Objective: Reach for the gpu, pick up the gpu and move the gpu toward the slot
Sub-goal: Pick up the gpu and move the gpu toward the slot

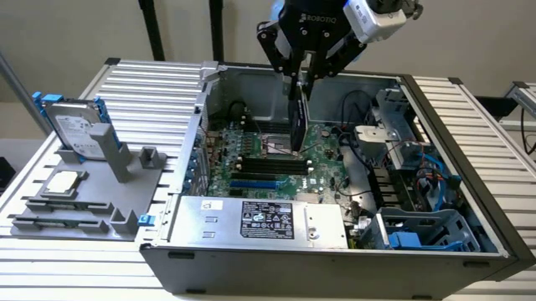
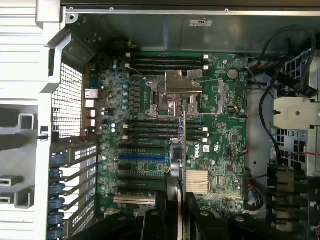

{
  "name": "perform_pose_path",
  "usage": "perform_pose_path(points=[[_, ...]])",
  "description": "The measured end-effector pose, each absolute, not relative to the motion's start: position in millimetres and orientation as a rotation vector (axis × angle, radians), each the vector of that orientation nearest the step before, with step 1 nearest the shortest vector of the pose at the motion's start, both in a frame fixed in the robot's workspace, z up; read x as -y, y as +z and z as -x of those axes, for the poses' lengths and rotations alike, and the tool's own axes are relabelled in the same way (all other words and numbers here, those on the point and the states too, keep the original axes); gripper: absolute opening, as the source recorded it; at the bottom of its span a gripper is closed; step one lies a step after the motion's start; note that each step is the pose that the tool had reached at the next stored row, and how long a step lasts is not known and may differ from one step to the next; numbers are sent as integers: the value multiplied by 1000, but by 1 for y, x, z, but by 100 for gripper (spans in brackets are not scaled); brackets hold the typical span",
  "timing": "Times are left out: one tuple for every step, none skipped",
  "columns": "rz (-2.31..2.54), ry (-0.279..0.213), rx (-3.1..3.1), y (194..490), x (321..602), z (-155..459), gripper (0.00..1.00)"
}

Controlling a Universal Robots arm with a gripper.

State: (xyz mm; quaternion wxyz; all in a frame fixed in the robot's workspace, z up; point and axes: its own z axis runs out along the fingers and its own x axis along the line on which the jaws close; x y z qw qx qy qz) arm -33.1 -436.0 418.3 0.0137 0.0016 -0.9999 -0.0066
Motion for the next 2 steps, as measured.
perform_pose_path(points=[[-5,-20,3114,418,436,33,26],[-5,-20,3114,418,436,33,26]])
